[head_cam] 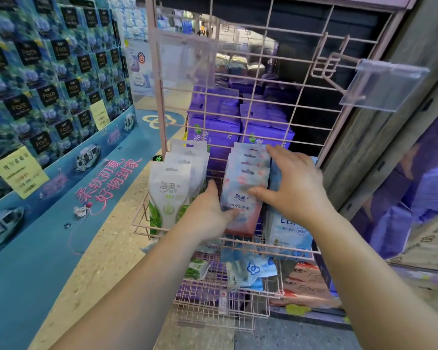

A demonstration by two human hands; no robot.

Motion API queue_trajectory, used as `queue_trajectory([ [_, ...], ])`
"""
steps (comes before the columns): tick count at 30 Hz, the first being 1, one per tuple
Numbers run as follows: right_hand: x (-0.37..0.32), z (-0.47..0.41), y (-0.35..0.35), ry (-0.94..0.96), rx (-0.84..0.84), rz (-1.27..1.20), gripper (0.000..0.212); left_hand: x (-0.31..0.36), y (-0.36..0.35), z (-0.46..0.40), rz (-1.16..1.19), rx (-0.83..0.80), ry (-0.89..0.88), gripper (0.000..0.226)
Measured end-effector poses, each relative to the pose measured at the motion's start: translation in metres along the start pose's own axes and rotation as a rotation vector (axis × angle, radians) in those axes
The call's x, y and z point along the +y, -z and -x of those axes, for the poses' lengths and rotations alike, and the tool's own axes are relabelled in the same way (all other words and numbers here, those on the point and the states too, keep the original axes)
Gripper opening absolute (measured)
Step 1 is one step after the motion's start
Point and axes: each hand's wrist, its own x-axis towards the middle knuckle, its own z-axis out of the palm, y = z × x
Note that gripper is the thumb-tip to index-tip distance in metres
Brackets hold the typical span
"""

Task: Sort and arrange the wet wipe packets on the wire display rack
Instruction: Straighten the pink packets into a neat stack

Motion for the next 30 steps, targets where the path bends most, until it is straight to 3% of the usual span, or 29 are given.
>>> queue_trajectory([
  [2,-0.009,0.024,-0.005,0.028,0.161,-0.146,0.068,-0.004,0.010,0.018,0.002,0.109,-0.092,0.064],
  [4,-0.028,0.050,-0.017,-0.005,0.232,-0.347,0.045,-0.014,0.028,0.034,0.152,0.305,-0.165,0.038],
  [6,-0.051,0.066,-0.034,-0.080,0.101,-0.551,0.034,-0.029,0.047,0.039,0.272,0.539,-0.162,0.028],
  [8,-0.070,0.068,-0.050,-0.131,-0.062,-0.638,0.034,-0.050,0.066,0.034,0.271,0.620,-0.039,0.047],
  [10,-0.082,0.059,-0.061,-0.140,-0.129,-0.619,0.039,-0.070,0.079,0.026,0.229,0.476,0.121,0.072],
  [11,-0.086,0.054,-0.066,-0.143,-0.137,-0.596,0.041,-0.077,0.082,0.024,0.217,0.377,0.141,0.071],
  [13,-0.093,0.044,-0.077,-0.173,-0.181,-0.537,0.045,-0.088,0.082,0.022,0.145,0.258,0.052,0.044],
  [15,-0.101,0.036,-0.088,-0.218,-0.259,-0.499,0.044,-0.094,0.081,0.018,0.062,0.255,0.000,0.034],
  [20,-0.117,0.028,-0.107,-0.312,-0.218,-0.435,0.043,-0.094,0.080,0.011,-0.228,0.264,0.029,0.051],
  [23,-0.122,0.025,-0.111,-0.349,-0.168,-0.445,0.040,-0.095,0.077,0.009,-0.212,0.184,0.020,0.054],
  [25,-0.126,0.022,-0.109,-0.366,-0.085,-0.483,0.039,-0.097,0.078,0.003,-0.210,0.217,-0.002,0.055],
  [27,-0.130,0.017,-0.107,-0.400,-0.002,-0.544,0.044,-0.097,0.080,-0.004,-0.212,0.253,-0.046,0.066],
  [30,-0.131,0.009,-0.107,-0.505,-0.024,-0.657,0.070,-0.094,0.084,-0.011,-0.262,0.187,-0.090,0.073],
])
